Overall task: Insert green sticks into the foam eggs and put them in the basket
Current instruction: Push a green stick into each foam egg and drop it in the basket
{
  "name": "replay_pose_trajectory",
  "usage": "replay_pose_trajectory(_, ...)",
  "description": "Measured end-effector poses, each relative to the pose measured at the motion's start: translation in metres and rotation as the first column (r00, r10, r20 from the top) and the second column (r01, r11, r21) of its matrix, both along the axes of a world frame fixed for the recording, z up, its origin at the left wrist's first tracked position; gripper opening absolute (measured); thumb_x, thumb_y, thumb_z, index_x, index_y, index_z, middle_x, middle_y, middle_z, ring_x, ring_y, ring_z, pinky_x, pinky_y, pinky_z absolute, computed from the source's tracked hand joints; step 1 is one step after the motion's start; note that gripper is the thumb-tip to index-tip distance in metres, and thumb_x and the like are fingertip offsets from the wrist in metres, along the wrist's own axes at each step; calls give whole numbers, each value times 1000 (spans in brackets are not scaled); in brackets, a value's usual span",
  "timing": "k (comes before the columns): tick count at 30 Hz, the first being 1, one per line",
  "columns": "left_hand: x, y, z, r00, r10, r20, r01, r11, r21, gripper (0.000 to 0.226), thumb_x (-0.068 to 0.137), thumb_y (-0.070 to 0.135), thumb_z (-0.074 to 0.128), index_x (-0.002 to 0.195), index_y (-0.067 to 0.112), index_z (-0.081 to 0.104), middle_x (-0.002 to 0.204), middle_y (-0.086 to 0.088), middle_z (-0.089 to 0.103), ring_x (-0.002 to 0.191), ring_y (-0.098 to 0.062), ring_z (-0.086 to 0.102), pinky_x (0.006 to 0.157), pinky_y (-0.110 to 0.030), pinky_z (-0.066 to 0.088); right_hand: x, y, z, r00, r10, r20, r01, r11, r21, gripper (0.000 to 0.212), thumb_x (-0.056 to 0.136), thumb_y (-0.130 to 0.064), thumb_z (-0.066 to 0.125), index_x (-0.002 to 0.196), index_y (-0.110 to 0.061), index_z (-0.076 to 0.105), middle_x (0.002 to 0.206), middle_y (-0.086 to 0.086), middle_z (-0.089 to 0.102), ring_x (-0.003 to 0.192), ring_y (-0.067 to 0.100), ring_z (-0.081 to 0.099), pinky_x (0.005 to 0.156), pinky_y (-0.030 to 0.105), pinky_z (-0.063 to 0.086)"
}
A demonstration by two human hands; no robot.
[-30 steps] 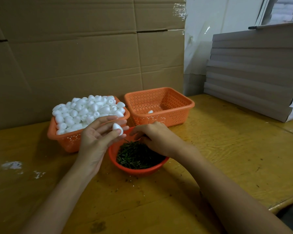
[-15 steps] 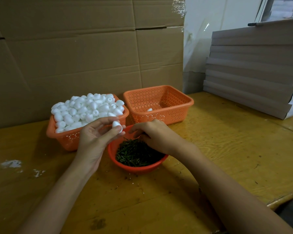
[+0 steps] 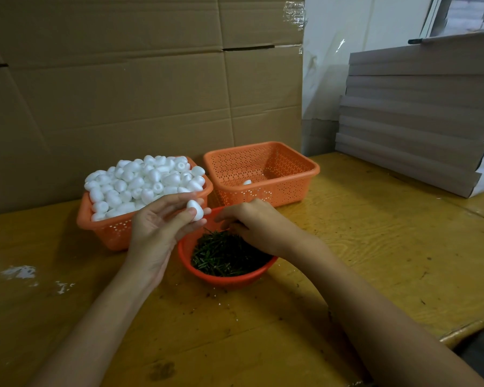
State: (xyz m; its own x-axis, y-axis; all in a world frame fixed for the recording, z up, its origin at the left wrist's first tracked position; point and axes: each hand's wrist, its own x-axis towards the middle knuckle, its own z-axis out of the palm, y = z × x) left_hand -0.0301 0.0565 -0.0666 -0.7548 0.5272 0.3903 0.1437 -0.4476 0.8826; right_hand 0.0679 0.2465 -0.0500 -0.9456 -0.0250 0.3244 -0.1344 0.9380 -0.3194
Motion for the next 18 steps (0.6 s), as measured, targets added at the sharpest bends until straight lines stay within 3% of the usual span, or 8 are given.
replay_pose_trajectory(6, 0, -1, 1, 999, 25, -23, -25, 1000, -9, 25, 78, 21, 89, 101, 16, 80, 115, -19, 77, 108, -38, 77, 80, -29, 65, -1, 0, 0, 998, -1, 66, -1, 1000, 31, 47, 96, 3, 57, 135, -21, 68, 130, 1, 72, 124, 23, 65, 105, 43, 48)
replay_pose_trajectory(18, 4, -1, 3, 1000, 23, -9, -23, 1000, -10, 28, 74, 22, 88, 102, 21, 82, 118, -16, 79, 111, -34, 77, 77, -29, 66, -1, -2, 1, 997, 26, 77, -31, 998, 56, 55, 96, 9, 49, 140, -20, 65, 140, 0, 67, 131, 22, 60, 107, 42, 46)
